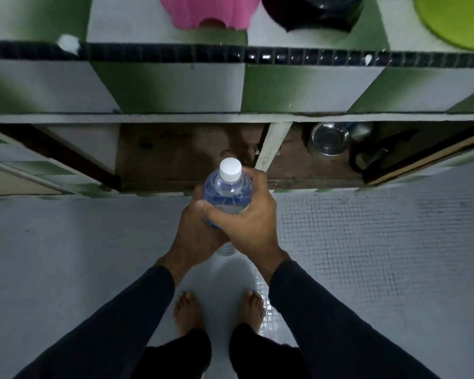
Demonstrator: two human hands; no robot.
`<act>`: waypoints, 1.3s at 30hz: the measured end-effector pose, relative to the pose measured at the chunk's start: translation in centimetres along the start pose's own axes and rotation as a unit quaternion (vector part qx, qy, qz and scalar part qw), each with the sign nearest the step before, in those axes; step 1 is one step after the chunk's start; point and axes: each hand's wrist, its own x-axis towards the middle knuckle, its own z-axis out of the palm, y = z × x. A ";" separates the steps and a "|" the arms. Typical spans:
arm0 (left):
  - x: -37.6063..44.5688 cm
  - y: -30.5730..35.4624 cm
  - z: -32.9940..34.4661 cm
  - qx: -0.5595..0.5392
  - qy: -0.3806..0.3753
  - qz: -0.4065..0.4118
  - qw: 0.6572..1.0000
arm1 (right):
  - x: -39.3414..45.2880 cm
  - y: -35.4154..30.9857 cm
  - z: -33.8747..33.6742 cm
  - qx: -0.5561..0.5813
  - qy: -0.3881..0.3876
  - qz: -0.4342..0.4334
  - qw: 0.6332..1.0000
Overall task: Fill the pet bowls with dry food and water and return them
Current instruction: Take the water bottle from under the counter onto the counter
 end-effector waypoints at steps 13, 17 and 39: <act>-3.5 23.2 -0.7 0.021 0.017 0.043 0.999 | -3.1 -21.5 -9.4 0.030 0.029 -0.061 0.997; -3.7 30.1 -1.0 0.070 0.018 0.060 0.996 | -3.2 -27.7 -12.2 0.026 0.042 -0.076 0.996; -0.1 49.9 0.9 -0.004 -0.056 0.229 0.972 | -2.1 -45.3 -22.0 0.037 0.153 -0.149 0.976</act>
